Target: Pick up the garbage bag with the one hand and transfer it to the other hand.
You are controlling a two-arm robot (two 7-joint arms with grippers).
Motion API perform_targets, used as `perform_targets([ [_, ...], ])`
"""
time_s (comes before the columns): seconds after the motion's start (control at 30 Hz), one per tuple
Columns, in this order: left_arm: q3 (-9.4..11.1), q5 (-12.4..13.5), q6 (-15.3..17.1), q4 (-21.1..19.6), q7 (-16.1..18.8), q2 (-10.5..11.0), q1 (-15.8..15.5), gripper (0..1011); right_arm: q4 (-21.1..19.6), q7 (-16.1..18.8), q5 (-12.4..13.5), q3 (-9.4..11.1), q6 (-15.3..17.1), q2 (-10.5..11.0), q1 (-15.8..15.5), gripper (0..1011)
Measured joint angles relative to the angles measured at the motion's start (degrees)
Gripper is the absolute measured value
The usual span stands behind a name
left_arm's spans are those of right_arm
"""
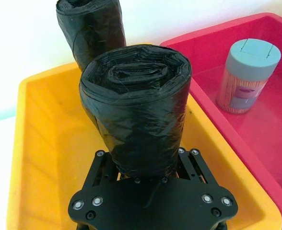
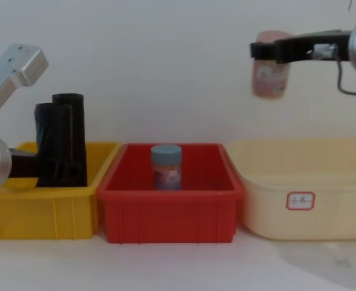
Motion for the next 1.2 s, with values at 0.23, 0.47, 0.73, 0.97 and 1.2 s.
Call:
perform_targets([
  [0.23, 0.00, 0.00, 0.00, 0.00, 0.00, 0.00, 0.00, 466, -1.36, -3.19, -1.36, 2.36, 0.08, 0.43, -0.97, 664],
  [0.47, 0.00, 0.00, 0.00, 0.00, 0.00, 0.00, 0.00, 466, -1.02, -6.86, -2.81, 5.12, 0.89, 0.63, -1.98, 664],
  [0.73, 0.00, 0.00, 0.00, 0.00, 0.00, 0.00, 0.00, 466, 1.79, -9.42, -3.56, 7.22, 2.20, 0.40, -2.44, 664],
  [0.97, 0.00, 0.00, 0.00, 0.00, 0.00, 0.00, 0.00, 466, 5.00, -9.86, -3.58, 8.37, 3.18, -0.11, -2.43, 664],
  [1.2, 0.00, 0.00, 0.00, 0.00, 0.00, 0.00, 0.00, 466, 6.57, -9.26, -3.10, 8.92, 3.50, -0.61, -2.42, 664],
])
